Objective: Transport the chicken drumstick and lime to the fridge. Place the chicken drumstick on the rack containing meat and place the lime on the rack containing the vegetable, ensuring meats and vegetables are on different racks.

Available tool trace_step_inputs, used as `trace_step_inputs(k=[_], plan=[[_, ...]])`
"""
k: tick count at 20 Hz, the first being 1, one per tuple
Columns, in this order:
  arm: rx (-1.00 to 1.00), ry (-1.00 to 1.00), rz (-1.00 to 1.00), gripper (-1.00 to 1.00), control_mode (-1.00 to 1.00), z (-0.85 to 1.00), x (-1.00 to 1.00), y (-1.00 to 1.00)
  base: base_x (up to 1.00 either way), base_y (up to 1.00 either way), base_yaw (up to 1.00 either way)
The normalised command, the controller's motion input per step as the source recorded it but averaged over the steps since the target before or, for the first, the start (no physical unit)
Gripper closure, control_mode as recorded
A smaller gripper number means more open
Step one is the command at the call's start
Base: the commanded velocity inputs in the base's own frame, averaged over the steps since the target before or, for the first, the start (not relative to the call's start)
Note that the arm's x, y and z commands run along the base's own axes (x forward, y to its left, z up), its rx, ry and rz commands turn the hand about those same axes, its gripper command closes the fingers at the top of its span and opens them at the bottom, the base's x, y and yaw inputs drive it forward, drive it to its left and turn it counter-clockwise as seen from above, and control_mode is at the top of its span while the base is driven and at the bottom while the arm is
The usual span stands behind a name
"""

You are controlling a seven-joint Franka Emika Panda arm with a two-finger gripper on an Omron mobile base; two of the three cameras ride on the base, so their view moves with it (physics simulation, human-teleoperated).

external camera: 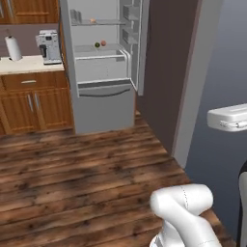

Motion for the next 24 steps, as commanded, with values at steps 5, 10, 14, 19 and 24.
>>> trace_step_inputs(k=[5, 10, 14, 19, 24], plan=[[0.0, 0.0, 0.0, -1.0, 1.0, 0.0, 0.0, 0.0, -1.0, 0.0, 0.01], [0.0, 0.0, 0.0, -1.0, 1.0, 0.0, 0.0, 0.0, -1.0, 0.0, 0.01], [0.0, 0.0, 0.0, -1.0, 1.0, 0.0, 0.0, 0.0, -1.0, 0.02, 0.01], [0.0, 0.0, 0.0, -1.0, 1.0, 0.0, 0.0, 0.0, -1.0, 0.07, 0.01], [0.0, 0.0, 0.0, -1.0, 1.0, 0.0, 0.0, 0.0, -1.0, 0.02, 0.01]])
